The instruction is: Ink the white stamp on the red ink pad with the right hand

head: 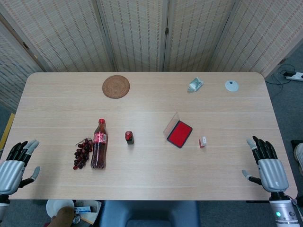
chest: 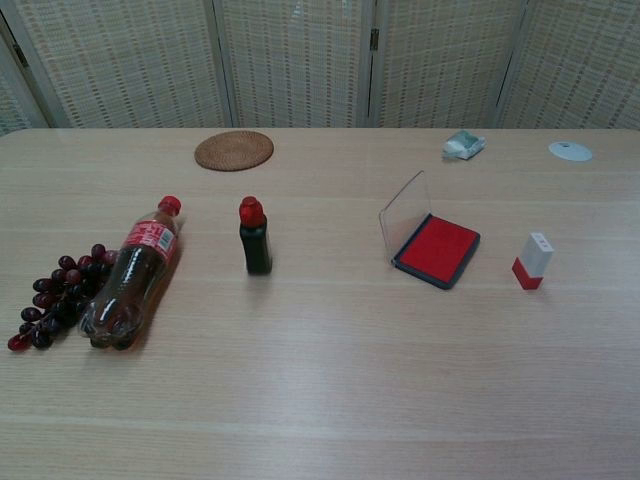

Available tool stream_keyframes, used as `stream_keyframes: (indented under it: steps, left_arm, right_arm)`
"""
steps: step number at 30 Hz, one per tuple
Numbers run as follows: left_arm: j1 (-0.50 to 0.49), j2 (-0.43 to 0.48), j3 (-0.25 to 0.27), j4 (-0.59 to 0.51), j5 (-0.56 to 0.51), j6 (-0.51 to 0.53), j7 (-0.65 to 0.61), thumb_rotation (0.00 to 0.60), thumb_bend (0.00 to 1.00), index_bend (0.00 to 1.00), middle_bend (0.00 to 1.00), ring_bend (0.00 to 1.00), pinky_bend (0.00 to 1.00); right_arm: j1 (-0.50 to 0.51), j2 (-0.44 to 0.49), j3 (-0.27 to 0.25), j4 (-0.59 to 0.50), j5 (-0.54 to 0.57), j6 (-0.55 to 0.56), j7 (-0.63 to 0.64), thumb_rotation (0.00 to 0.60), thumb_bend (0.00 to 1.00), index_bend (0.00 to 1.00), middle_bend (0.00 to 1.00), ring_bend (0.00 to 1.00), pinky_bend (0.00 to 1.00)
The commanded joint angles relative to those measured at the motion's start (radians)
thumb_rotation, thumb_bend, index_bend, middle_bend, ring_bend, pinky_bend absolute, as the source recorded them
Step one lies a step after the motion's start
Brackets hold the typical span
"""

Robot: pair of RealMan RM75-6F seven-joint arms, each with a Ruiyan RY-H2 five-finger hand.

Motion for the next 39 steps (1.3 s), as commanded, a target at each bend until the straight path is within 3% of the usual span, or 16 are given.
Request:
stream_keyframes:
  steps: [1, 12, 20, 29, 35, 39]
  left_arm:
    - [0.001, -0.001, 0.001, -0.003, 0.001, 0.003, 0.003, 0.6, 0.43, 0.0, 0.0, 0.0, 0.0]
    - [0.007, 0.005, -0.005, -0.005, -0.007, 0.013, -0.015, 0.6, 0.43, 0.0, 0.0, 0.0, 0.0]
    - [0.015, 0.012, -0.005, -0.003, -0.007, 0.026, -0.037, 0.6, 0.43, 0.0, 0.0, 0.0, 0.0]
    - [0.021, 0.015, -0.004, -0.004, 0.002, 0.04, -0.064, 0.6, 0.43, 0.0, 0.0, 0.0, 0.0]
    - [0.025, 0.021, -0.004, 0.002, 0.008, 0.051, -0.091, 0.6, 0.43, 0.0, 0.0, 0.0, 0.0]
    - [0.03, 0.023, -0.004, 0.005, 0.01, 0.061, -0.103, 0.6, 0.43, 0.0, 0.0, 0.0, 0.0]
  right_arm:
    - [0.0, 0.0, -0.002, 0.0, -0.001, -0.002, 0.001, 0.6, 0.16, 0.02, 0.0, 0.0, 0.0]
    - [0.04, 0.009, 0.006, -0.012, 0.038, -0.094, 0.055, 0.6, 0.16, 0.02, 0.0, 0.0, 0.0]
    - [0.133, 0.071, 0.051, -0.127, 0.079, -0.221, 0.052, 0.6, 0.16, 0.02, 0.0, 0.0, 0.0]
    - [0.298, 0.089, 0.111, -0.155, 0.203, -0.487, 0.131, 0.6, 0.2, 0.12, 0.0, 0.0, 0.0]
    - [0.394, 0.074, 0.146, -0.136, 0.349, -0.625, 0.089, 0.6, 0.23, 0.21, 0.0, 0.0, 0.0]
    - [0.466, 0.122, 0.156, -0.166, 0.449, -0.693, -0.029, 0.6, 0.23, 0.22, 0.0, 0.0, 0.0]
